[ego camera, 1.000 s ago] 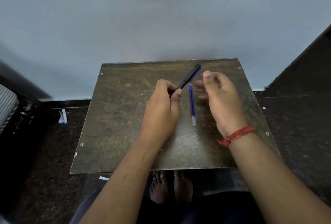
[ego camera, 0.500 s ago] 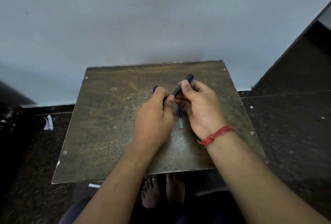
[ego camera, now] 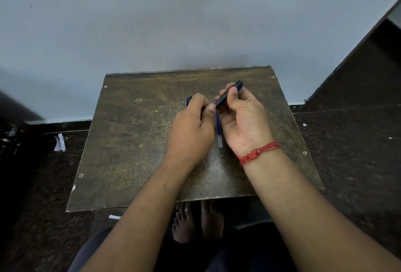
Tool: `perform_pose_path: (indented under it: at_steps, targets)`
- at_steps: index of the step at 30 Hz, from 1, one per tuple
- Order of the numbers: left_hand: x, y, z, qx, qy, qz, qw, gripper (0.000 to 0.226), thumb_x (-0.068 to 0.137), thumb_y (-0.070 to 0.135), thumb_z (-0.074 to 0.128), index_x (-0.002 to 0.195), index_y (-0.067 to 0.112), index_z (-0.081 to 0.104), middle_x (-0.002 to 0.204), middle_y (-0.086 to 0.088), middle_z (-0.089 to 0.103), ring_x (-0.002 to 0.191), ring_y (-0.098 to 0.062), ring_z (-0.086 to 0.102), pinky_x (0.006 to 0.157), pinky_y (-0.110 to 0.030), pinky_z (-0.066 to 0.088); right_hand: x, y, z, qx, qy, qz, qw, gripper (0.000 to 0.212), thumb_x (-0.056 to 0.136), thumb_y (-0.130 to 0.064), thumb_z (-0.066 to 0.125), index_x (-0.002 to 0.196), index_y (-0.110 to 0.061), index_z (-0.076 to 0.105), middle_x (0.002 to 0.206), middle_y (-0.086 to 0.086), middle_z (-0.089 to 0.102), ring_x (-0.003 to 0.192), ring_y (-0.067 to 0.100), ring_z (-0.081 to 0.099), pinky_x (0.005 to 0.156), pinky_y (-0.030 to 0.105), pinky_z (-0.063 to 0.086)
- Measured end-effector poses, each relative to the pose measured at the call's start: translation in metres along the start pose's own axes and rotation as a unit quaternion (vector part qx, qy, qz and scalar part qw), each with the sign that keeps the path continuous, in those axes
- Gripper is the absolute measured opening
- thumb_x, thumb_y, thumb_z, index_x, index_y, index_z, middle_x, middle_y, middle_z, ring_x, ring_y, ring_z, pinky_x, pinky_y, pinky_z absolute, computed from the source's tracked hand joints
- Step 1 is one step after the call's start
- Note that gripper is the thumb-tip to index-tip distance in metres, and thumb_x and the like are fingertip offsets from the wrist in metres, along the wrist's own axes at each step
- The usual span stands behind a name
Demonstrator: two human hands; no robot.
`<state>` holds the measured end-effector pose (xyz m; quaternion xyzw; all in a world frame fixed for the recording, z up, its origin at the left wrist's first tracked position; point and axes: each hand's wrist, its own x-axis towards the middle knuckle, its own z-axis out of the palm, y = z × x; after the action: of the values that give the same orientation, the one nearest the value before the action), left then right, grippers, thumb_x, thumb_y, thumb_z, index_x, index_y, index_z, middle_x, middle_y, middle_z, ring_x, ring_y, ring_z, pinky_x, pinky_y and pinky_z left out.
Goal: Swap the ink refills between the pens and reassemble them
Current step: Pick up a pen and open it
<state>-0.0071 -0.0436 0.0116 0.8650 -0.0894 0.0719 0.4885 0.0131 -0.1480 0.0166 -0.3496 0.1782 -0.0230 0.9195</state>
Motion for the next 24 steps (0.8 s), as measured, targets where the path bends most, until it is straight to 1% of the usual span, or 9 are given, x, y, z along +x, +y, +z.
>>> perform_pose_path:
  at_steps: [5, 6, 8, 9, 11, 13, 16, 19, 24]
  targets:
    - [-0.002, -0.005, -0.006, 0.005, 0.006, 0.004, 1.000, 0.021, 0.103, 0.023, 0.049, 0.083, 0.016, 0.048, 0.054, 0.009, 0.042, 0.048, -0.008, 0.039, 0.045, -0.025, 0.025, 0.024, -0.046, -0.016, 0.149, 0.040, -0.076, 0.985, 0.013, 0.096, -0.003, 0.051, 0.088, -0.009, 0.058, 0.066, 0.003, 0.062, 0.060, 0.012, 0.064, 0.065, 0.026, 0.056]
    - [-0.002, -0.007, -0.008, -0.001, 0.017, -0.001, 1.000, 0.021, 0.103, 0.023, 0.048, 0.084, 0.015, 0.049, 0.054, 0.009, 0.042, 0.048, -0.008, 0.038, 0.044, -0.024, 0.025, 0.026, -0.059, -0.024, 0.141, 0.067, -0.103, 0.982, 0.013, 0.097, -0.003, 0.052, 0.088, -0.009, 0.060, 0.068, 0.002, 0.063, 0.061, 0.012, 0.064, 0.065, 0.025, 0.056]
    - [0.000, -0.008, -0.009, -0.016, 0.062, -0.010, 0.998, 0.019, 0.104, 0.022, 0.047, 0.087, 0.015, 0.050, 0.054, 0.010, 0.041, 0.047, -0.006, 0.038, 0.044, -0.023, 0.026, 0.025, -0.064, -0.040, -0.046, 0.110, -0.153, 0.981, 0.018, 0.100, -0.007, 0.054, 0.085, -0.010, 0.063, 0.073, -0.002, 0.063, 0.067, 0.010, 0.061, 0.071, 0.025, 0.054]
    - [0.001, -0.008, -0.008, -0.022, 0.084, -0.015, 0.996, 0.018, 0.104, 0.022, 0.047, 0.088, 0.015, 0.051, 0.054, 0.010, 0.040, 0.047, -0.006, 0.038, 0.044, -0.022, 0.025, 0.024, -0.056, -0.045, -0.199, 0.118, -0.172, 0.958, 0.018, 0.100, -0.011, 0.056, 0.085, -0.013, 0.065, 0.075, -0.005, 0.064, 0.071, 0.009, 0.061, 0.071, 0.027, 0.053]
    - [0.000, -0.008, -0.005, -0.027, 0.105, -0.021, 0.994, 0.018, 0.105, 0.023, 0.046, 0.090, 0.016, 0.050, 0.056, 0.010, 0.041, 0.049, -0.005, 0.039, 0.044, -0.021, 0.025, 0.022, -0.042, -0.048, -0.471, 0.108, -0.184, 0.856, 0.014, 0.098, -0.022, 0.059, 0.090, -0.018, 0.069, 0.084, -0.005, 0.068, 0.082, 0.011, 0.064, 0.076, 0.033, 0.053]
    - [-0.002, -0.010, -0.005, -0.026, 0.115, -0.026, 0.993, 0.017, 0.105, 0.024, 0.045, 0.091, 0.016, 0.050, 0.058, 0.010, 0.042, 0.051, -0.004, 0.040, 0.045, -0.021, 0.026, 0.024, -0.038, -0.046, -0.601, 0.093, -0.189, 0.771, 0.016, 0.099, -0.027, 0.057, 0.099, -0.017, 0.070, 0.099, 0.001, 0.067, 0.091, 0.016, 0.061, 0.078, 0.030, 0.046]
    - [0.000, -0.013, -0.008, -0.036, 0.145, -0.044, 0.988, 0.017, 0.106, 0.023, 0.044, 0.091, 0.016, 0.049, 0.059, 0.010, 0.042, 0.052, -0.001, 0.041, 0.046, -0.020, 0.029, 0.024, -0.035, -0.043, -0.706, 0.080, -0.179, 0.681, 0.017, 0.100, -0.029, 0.057, 0.106, -0.017, 0.067, 0.105, 0.004, 0.065, 0.098, 0.023, 0.058, 0.082, 0.033, 0.046]
    - [0.002, -0.015, -0.007, -0.045, 0.152, -0.053, 0.986, 0.018, 0.106, 0.023, 0.044, 0.092, 0.015, 0.050, 0.060, 0.011, 0.042, 0.052, -0.001, 0.041, 0.048, -0.021, 0.030, 0.024, -0.025, -0.047, -0.739, 0.091, -0.168, 0.646, 0.013, 0.095, -0.036, 0.062, 0.101, -0.024, 0.060, 0.093, -0.002, 0.064, 0.100, 0.026, 0.057, 0.089, 0.047, 0.051]
    - [-0.002, -0.015, -0.002, -0.034, 0.125, -0.049, 0.990, 0.019, 0.106, 0.025, 0.044, 0.092, 0.014, 0.051, 0.059, 0.010, 0.043, 0.052, -0.002, 0.040, 0.047, -0.022, 0.029, 0.019, -0.029, -0.043, -0.760, 0.098, -0.179, 0.617, 0.022, 0.093, -0.044, 0.063, 0.095, -0.025, 0.053, 0.088, -0.003, 0.064, 0.091, 0.025, 0.061, 0.086, 0.047, 0.052]
